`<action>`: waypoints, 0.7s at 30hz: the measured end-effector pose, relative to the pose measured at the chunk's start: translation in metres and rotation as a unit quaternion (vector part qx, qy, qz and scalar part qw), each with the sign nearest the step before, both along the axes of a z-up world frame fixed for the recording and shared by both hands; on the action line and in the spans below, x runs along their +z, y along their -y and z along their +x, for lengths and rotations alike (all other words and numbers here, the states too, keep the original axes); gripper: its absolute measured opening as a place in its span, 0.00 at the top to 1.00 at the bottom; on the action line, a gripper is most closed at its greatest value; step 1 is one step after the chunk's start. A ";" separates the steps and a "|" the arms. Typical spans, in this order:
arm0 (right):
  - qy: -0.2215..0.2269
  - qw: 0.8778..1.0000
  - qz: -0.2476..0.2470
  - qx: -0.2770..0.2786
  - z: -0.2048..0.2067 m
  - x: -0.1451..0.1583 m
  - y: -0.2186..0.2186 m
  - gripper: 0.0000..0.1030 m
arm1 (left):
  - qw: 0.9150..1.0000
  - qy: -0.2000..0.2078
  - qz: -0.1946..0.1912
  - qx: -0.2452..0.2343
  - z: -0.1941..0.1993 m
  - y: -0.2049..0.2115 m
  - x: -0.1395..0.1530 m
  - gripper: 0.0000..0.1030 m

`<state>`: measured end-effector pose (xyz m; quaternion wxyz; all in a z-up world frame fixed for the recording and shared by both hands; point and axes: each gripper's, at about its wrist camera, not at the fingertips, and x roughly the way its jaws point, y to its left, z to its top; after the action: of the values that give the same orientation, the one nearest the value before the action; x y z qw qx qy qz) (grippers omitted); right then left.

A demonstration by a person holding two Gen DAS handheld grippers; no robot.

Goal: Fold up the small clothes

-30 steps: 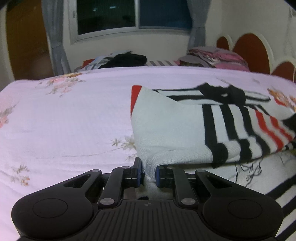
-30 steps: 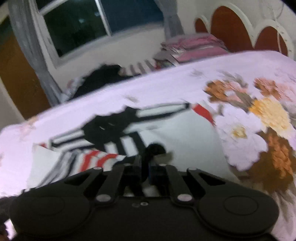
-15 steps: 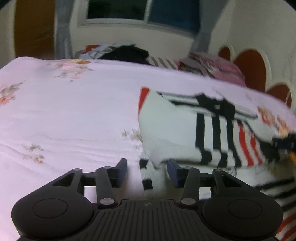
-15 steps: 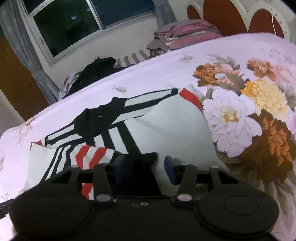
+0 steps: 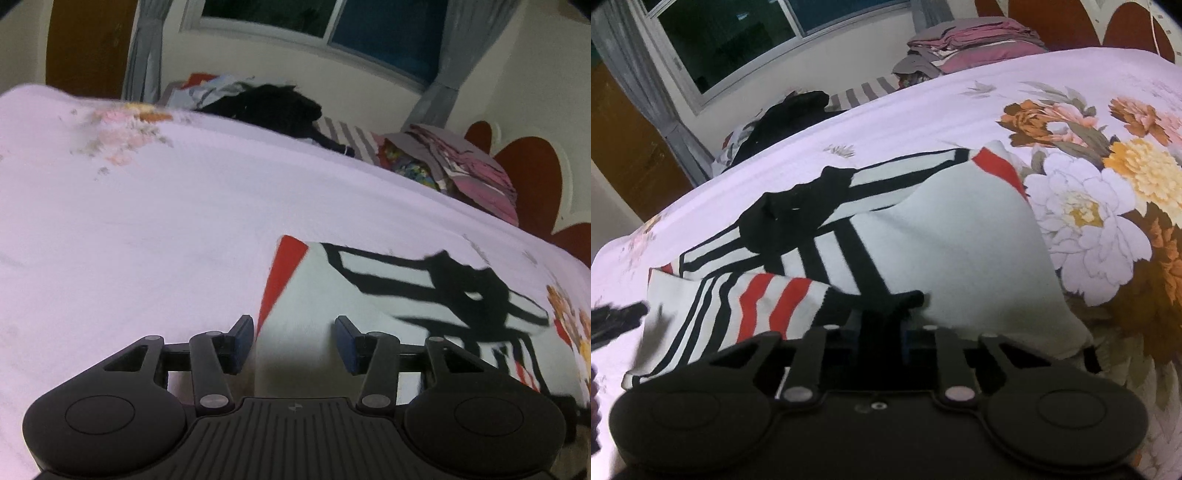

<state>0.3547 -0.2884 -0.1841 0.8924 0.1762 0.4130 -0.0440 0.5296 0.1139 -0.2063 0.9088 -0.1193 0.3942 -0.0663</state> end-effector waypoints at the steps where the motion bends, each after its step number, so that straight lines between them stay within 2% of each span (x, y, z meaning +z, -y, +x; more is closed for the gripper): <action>1: 0.002 1.000 -0.002 0.000 0.000 0.000 0.000 0.92 | 1.000 -0.005 -0.003 0.005 0.006 0.000 -0.005 0.54; 2: 0.005 1.000 -0.002 0.000 -0.001 0.001 0.000 0.94 | 1.000 -0.008 -0.008 0.009 0.012 0.000 -0.009 0.54; 3: 0.010 1.000 -0.003 0.000 -0.001 0.002 0.000 0.94 | 1.000 -0.007 -0.013 0.013 0.012 0.000 -0.013 0.59; 5: 0.025 1.000 -0.012 0.003 -0.003 0.007 -0.001 0.95 | 1.000 0.006 0.002 0.017 0.016 0.002 -0.015 0.83; 8: 0.049 0.998 -0.042 0.002 -0.006 0.017 -0.004 0.95 | 0.999 0.016 0.007 0.030 0.020 0.002 -0.018 0.84; 10: 0.027 0.996 -0.083 -0.010 -0.002 0.008 -0.002 0.96 | 0.999 0.013 0.005 0.038 0.024 -0.002 -0.023 0.84; 11: -0.001 0.997 -0.072 -0.014 0.002 -0.002 0.003 0.98 | 0.999 0.014 0.007 0.039 0.025 -0.001 -0.023 0.84; 12: -0.005 0.998 -0.052 -0.018 0.001 -0.006 0.009 0.98 | 0.999 0.016 0.013 0.036 0.025 0.000 -0.021 0.84; 13: 0.001 0.999 -0.048 -0.020 0.000 -0.004 0.010 0.98 | 0.999 0.018 0.017 0.034 0.024 0.000 -0.020 0.84; 16: 0.023 0.997 -0.063 -0.037 -0.008 0.009 0.013 0.83 | 0.999 0.036 0.025 0.032 0.010 0.000 -0.006 0.84; 21: 0.057 0.996 -0.060 -0.019 -0.016 0.029 0.007 0.81 | 0.998 0.060 0.027 -0.004 -0.031 0.006 0.019 0.84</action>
<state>0.3388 -0.2954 -0.1554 0.9226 0.1322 0.3544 -0.0759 0.4987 0.1080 -0.1874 0.9335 -0.0886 0.3410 -0.0664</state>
